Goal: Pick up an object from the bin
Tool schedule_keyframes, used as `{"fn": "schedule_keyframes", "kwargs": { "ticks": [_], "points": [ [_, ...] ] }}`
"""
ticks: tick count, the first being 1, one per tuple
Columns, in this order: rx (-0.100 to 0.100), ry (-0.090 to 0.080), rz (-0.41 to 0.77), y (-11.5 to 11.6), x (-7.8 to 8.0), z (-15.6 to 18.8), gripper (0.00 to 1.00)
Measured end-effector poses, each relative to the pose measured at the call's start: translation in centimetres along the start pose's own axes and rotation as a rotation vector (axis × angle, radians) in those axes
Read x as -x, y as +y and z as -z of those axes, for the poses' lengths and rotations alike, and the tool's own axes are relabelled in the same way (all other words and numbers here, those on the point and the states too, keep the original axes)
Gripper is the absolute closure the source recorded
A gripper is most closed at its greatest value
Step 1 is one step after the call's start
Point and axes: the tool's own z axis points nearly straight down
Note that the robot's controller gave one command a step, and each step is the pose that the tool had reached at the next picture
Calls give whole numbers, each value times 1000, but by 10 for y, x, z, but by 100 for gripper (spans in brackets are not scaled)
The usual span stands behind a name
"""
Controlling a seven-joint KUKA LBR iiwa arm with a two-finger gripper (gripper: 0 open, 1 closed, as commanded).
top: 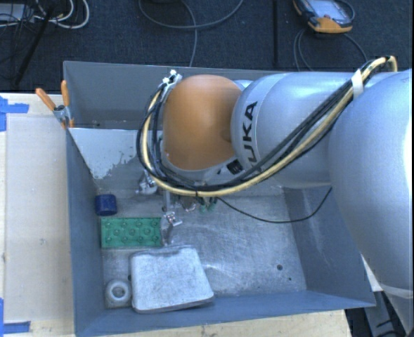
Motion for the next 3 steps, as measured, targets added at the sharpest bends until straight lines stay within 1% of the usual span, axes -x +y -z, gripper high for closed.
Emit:
{"fn": "schedule_keyframes", "kwargs": {
  "ticks": [1,2,3],
  "points": [
    [-1,-16,62,-4,8,-84,0],
    [-1,-15,61,-4,9,-80,100],
    [-3,-17,102,-18,7,43,100]
  ]
}}
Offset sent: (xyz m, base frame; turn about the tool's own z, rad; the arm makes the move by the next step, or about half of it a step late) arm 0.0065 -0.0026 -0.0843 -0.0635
